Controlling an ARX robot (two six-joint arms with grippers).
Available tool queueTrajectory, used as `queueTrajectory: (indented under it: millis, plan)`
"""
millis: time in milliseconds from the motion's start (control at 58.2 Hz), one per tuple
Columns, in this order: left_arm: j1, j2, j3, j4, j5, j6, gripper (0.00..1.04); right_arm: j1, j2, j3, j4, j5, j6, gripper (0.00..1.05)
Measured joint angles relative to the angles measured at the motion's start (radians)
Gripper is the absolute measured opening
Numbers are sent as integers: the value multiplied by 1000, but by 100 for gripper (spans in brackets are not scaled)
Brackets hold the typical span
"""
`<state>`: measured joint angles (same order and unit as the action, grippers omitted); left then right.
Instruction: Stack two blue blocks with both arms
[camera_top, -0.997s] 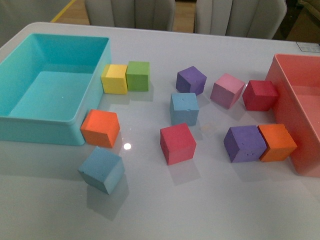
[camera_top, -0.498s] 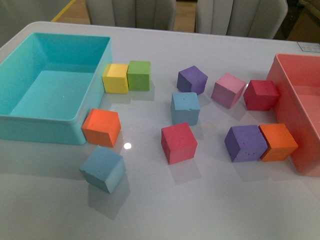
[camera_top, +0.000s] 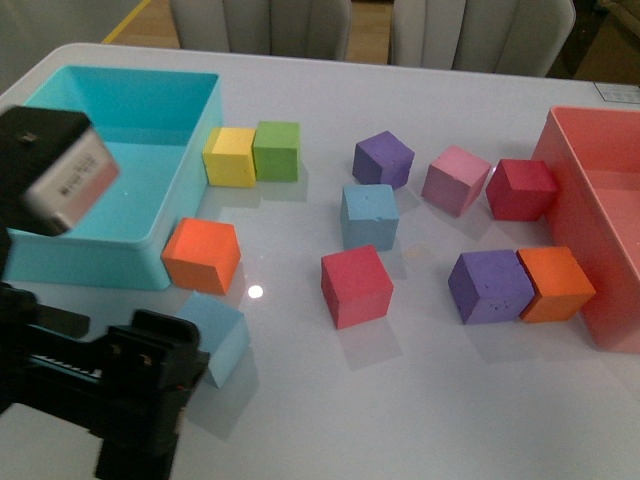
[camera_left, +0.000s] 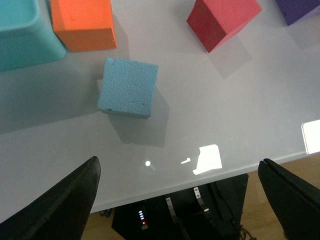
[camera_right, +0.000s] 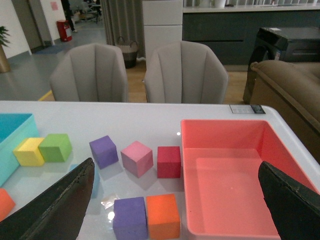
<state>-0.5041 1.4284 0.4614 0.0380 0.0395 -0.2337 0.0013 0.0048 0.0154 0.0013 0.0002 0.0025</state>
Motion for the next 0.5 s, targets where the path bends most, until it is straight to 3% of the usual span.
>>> queueTrajectory:
  millis: [498]
  plan:
    - [-40, 386, 163, 75, -40, 50, 96, 0, 0, 0, 0, 0, 0, 96]
